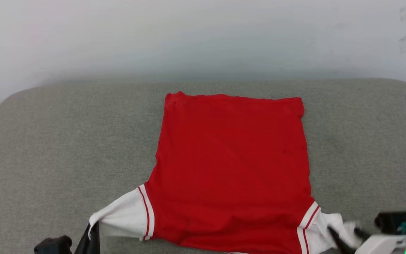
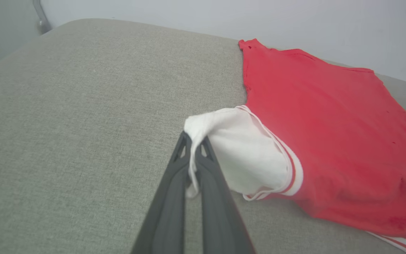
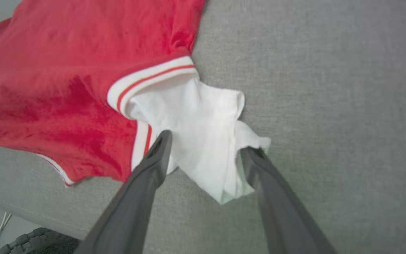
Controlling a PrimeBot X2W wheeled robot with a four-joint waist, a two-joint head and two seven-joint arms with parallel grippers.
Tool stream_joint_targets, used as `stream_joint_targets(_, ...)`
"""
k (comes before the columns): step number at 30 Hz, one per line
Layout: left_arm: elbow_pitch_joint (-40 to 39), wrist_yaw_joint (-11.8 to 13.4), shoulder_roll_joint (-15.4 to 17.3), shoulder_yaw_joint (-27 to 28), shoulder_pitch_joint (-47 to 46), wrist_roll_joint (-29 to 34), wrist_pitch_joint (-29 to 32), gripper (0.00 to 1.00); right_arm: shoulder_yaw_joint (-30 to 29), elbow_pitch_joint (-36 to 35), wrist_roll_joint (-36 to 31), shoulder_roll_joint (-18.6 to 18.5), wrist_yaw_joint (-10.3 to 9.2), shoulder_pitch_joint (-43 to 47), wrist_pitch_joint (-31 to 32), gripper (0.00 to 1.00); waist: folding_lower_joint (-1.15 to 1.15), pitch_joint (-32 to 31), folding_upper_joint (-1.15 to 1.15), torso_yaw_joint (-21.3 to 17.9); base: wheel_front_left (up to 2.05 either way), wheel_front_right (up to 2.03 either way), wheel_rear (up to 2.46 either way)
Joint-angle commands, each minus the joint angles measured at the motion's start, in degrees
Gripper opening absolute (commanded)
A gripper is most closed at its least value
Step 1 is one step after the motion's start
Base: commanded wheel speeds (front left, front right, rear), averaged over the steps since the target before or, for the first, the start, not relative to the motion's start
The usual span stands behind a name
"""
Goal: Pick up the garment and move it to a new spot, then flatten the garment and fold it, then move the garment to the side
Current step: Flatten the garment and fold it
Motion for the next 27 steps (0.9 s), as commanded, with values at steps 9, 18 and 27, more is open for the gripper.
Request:
stream_joint_targets(9,-3.76,-0.11,0.40,-1.26,-6.55,2.84,-0.74,0.00,-9.22,0.54,-0.72,1.87,-0.01,-16.53,-6.16,1.00,0.01,6.39,0.00,1.49,0.00,0.00,0.00)
stream_joint_targets(18,-4.99,-2.42,-3.54,-5.52,-18.31,5.39,-4.50,0.00,-11.43,19.78,1.72,-5.28,-0.01,-46.76,9.99,1.00,0.01,20.30,0.00,8.47,0.00,0.00,0.00)
stream_joint_targets(27,-3.15,-4.68,-6.20,-8.50,-24.31,6.24,-7.27,0.00,-11.34,27.38,0.02,-8.96,-0.01,-62.02,27.82,1.00,0.01,28.55,0.00,13.26,0.00,0.00,0.00)
